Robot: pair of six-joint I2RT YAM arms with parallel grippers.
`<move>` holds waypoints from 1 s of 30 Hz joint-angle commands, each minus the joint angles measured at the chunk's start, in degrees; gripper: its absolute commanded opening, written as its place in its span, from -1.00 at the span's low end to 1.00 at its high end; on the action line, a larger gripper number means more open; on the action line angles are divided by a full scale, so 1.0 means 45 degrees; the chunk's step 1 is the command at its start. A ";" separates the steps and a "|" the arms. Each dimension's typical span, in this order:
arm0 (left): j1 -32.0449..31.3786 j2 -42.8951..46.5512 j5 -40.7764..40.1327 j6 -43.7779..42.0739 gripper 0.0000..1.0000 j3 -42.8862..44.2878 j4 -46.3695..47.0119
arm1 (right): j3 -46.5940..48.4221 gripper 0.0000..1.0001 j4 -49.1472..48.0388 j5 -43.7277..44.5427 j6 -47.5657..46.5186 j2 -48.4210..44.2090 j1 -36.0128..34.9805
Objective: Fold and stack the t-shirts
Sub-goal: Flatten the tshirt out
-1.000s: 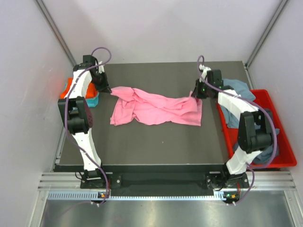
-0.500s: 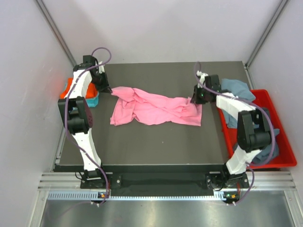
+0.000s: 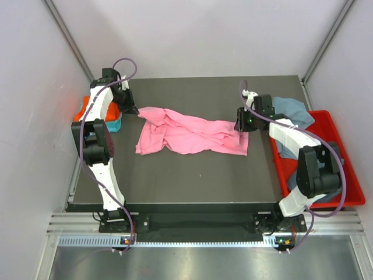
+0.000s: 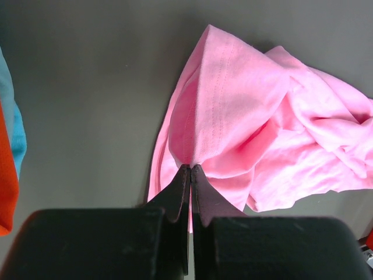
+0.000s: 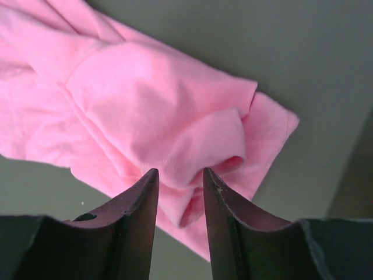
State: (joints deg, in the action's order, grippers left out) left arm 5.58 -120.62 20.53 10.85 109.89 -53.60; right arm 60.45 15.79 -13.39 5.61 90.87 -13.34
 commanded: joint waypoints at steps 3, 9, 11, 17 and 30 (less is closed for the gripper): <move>0.0048 0.0514 0.0105 0.0050 -1.00 0.0152 0.0330 | 0.1410 -0.28 -0.0755 0.0396 -0.0035 0.0743 0.0036; 0.0029 0.0593 0.0066 0.0050 -1.00 -0.0063 0.0408 | 0.1860 -0.28 -0.1068 0.0885 -0.0249 0.1036 0.0347; 0.0029 0.0554 0.0085 0.0069 -1.00 -0.0044 0.0389 | 0.1900 -0.28 -0.1049 0.1001 -0.0308 0.1095 0.0484; 0.0029 0.0515 0.0085 0.0089 -1.00 0.0015 0.0369 | 0.2269 -0.40 -0.0951 0.1626 -0.0308 0.0823 0.1225; -0.0011 0.0437 0.0027 0.0108 -1.00 -0.0005 0.0428 | 0.2350 -0.37 -0.0833 0.0145 0.0413 0.1191 0.2164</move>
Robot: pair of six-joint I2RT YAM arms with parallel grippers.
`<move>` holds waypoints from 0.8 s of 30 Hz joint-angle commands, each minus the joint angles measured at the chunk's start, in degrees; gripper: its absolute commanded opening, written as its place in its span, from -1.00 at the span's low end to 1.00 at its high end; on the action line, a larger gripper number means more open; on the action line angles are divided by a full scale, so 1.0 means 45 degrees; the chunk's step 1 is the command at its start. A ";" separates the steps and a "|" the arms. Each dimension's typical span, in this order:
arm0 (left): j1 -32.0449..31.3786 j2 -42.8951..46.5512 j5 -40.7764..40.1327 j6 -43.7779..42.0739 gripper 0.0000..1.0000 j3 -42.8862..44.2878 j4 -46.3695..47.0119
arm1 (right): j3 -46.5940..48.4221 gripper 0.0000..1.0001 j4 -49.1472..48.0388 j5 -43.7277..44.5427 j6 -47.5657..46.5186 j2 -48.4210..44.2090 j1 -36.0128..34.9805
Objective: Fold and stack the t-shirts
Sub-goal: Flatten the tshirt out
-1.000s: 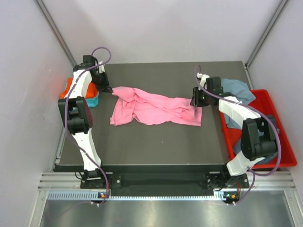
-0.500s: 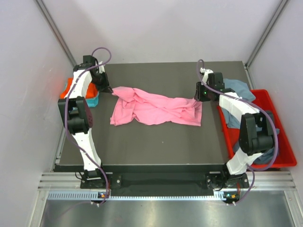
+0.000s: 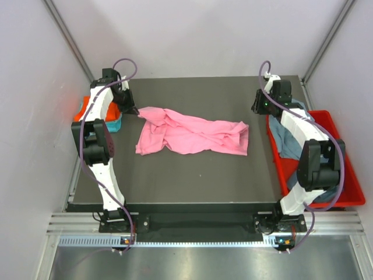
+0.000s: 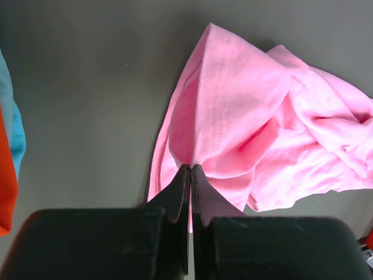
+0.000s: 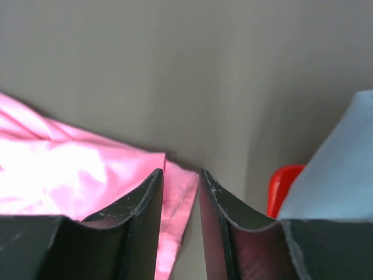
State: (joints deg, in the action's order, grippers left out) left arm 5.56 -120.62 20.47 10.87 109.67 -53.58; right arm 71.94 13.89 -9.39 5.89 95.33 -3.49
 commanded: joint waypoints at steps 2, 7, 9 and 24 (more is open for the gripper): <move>-0.0006 0.0495 -0.0017 0.0064 -1.00 -0.0015 0.0384 | -0.0342 -0.37 -0.0411 -0.1366 0.0623 0.0455 -0.0007; -0.0006 0.0651 -0.0193 0.0005 -1.00 -0.0210 0.0364 | -0.0655 -0.32 -0.0489 -0.2190 0.1249 0.1022 -0.0026; -0.0006 0.0710 -0.0252 -0.0033 -1.00 -0.0211 0.0364 | -0.0752 -0.31 -0.0411 -0.2366 0.1250 0.1139 -0.0007; -0.0006 0.0574 -0.0213 0.0025 -1.00 -0.0230 0.0462 | -0.1611 -0.33 -0.0157 -0.2738 0.1425 0.0497 -0.0026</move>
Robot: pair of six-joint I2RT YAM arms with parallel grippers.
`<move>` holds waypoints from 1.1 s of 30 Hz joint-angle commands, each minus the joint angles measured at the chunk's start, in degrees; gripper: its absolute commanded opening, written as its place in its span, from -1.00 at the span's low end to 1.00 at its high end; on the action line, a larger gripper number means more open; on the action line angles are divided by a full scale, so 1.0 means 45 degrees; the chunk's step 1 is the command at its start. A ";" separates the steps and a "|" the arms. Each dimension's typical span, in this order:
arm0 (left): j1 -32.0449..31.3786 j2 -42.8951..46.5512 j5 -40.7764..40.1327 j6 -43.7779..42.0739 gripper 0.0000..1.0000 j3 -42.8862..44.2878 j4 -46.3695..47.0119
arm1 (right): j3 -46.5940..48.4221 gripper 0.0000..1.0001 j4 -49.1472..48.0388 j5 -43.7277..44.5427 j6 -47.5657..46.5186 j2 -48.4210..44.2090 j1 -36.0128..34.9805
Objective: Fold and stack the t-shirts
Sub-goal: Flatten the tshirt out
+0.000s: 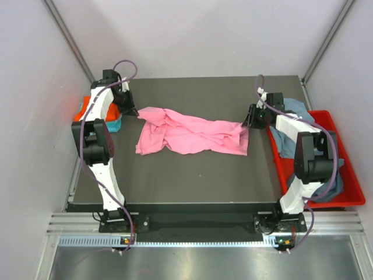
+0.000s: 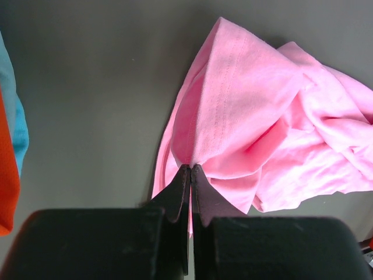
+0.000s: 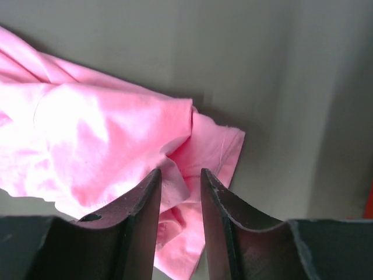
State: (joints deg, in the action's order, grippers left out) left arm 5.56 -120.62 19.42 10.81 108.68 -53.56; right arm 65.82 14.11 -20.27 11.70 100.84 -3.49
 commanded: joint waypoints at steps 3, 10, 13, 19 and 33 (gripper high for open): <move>-0.0006 0.0554 0.0040 0.0059 -1.00 0.0008 0.0477 | -0.0563 -0.35 -0.0225 -0.0397 0.0231 -0.0923 -0.0026; -0.0025 0.0476 0.0099 0.0098 -1.00 -0.0050 0.0535 | -0.0818 -0.69 -0.0166 -0.0398 0.0289 -0.1314 -0.0026; -0.0103 0.0437 0.0118 0.0118 -1.00 -0.0011 0.0555 | -0.0838 -0.83 -0.0167 -0.0397 0.0329 -0.1431 -0.0026; -0.0162 0.0495 0.0079 0.0098 -1.00 0.0008 0.0516 | -0.0585 -0.46 0.0417 -0.0182 -0.0060 -0.1860 0.0130; -0.0376 0.0515 0.0040 0.0098 -1.00 0.0028 0.0555 | -0.1209 -0.10 0.1299 0.0521 -0.6859 -0.2702 0.0208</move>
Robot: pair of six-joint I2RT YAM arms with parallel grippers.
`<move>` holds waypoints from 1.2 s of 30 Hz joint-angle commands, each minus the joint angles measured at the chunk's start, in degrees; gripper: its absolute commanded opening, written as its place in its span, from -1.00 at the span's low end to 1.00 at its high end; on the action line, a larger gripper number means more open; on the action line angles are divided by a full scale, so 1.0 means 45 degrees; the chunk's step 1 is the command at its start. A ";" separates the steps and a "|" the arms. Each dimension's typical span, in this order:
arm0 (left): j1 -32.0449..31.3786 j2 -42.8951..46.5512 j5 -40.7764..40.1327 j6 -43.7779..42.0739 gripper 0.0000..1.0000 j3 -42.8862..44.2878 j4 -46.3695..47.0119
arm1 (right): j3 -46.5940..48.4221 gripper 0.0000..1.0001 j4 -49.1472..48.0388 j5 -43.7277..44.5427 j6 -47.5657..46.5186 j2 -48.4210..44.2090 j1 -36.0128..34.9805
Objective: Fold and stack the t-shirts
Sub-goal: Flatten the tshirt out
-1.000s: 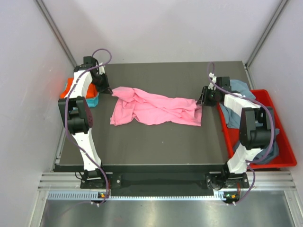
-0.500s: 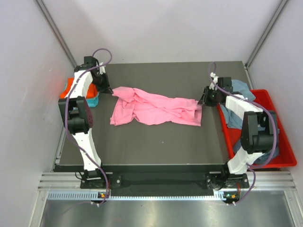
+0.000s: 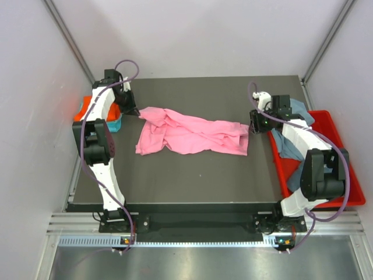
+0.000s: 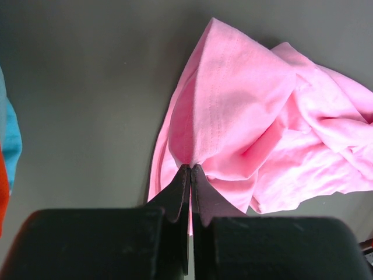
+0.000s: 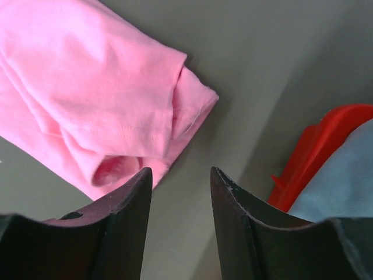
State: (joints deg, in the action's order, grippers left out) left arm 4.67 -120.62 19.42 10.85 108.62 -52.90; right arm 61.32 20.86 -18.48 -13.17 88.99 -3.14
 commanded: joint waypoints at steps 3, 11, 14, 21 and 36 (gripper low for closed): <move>-0.0236 0.0592 -0.0038 0.0050 -1.00 0.0042 0.0409 | -0.0170 -0.16 -0.0048 -0.0364 -0.1895 0.0146 0.0073; -0.0314 0.0827 -0.0350 -0.0028 -1.00 -0.0231 0.0468 | -0.1769 -0.19 -0.0611 0.0201 -0.6792 -0.1061 -0.0982; -0.0314 0.0788 -0.0370 -0.0009 -1.00 -0.0231 0.0468 | -0.2609 -0.12 -0.0885 0.0317 -0.8161 -0.1706 -0.1587; -0.0451 0.0710 -0.0312 0.0030 -1.00 -0.0192 0.0545 | -0.4367 -0.09 -0.3032 0.1761 -0.9201 -0.3231 -0.2778; -0.0705 0.0652 -0.0370 0.0050 -1.00 -0.0231 0.0643 | -0.6752 -0.10 -0.7505 0.2856 -1.0628 -0.3879 -0.3190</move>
State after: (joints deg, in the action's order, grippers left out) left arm 1.91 -120.60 18.06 10.83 107.92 -51.96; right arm 28.95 -5.74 -5.87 -60.25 68.75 -16.78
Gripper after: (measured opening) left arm 0.011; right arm 0.452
